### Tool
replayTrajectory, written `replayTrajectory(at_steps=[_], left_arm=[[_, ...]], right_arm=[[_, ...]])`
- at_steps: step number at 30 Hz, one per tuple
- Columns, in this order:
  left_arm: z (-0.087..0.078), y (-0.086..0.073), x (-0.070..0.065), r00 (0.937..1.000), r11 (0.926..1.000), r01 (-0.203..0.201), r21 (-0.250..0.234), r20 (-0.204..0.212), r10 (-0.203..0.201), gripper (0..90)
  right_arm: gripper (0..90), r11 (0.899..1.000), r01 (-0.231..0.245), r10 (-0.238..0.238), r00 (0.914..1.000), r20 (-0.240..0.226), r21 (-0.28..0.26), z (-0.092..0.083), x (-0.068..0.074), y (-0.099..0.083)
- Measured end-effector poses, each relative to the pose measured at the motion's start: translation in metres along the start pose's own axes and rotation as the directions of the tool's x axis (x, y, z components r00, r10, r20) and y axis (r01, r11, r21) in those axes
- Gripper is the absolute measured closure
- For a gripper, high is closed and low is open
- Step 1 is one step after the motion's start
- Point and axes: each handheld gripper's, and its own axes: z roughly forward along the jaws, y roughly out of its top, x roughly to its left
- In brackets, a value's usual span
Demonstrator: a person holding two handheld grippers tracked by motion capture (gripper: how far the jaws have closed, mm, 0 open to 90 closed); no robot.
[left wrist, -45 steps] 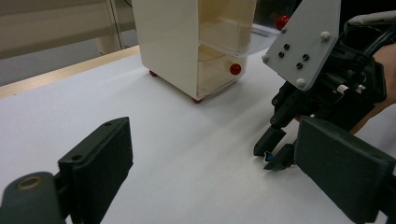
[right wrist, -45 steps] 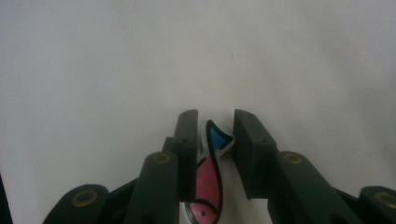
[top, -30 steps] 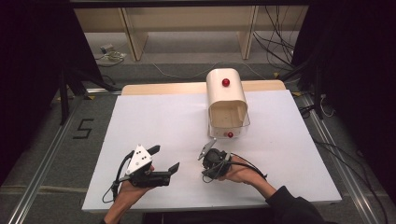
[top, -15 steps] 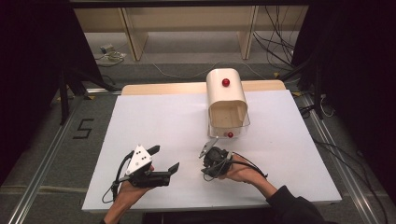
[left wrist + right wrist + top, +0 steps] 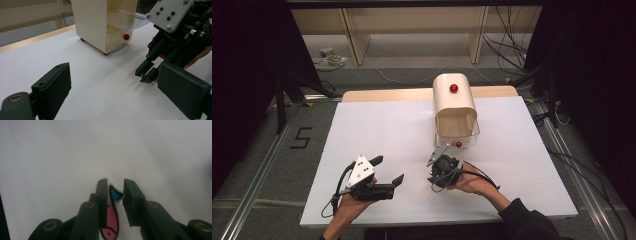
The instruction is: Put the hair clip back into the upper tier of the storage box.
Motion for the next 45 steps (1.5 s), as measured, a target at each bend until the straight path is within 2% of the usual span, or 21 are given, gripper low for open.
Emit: replayTrajectory(at_steps=[12, 19, 28, 45], left_arm=[[0.000, 0.000, 0.000, 1.0000, 1.0000, -0.001, 0.001, -0.001, 0.001, 11.4], [0.000, 0.000, 0.000, 1.0000, 1.0000, -0.001, 0.000, -0.001, 0.001, 11.4], [0.000, 0.000, 0.000, 1.0000, 1.0000, 0.000, 0.000, 0.000, 0.000, 11.4], [0.000, 0.000, 0.000, 1.0000, 1.0000, -0.002, 0.001, 0.000, 0.002, 11.4]], right_arm=[[75.3, 0.998, 0.009, -0.008, 0.9998, 0.017, -0.059, -0.016, -0.002, 0.004], [75.3, 0.994, 0.029, -0.027, 0.9994, 0.023, -0.102, -0.028, -0.001, 0.008], [75.3, 0.990, 0.027, -0.023, 0.9993, 0.029, -0.139, -0.039, 0.000, 0.011], [75.3, 0.970, 0.034, -0.021, 0.9981, 0.058, -0.240, -0.069, -0.002, 0.016]])
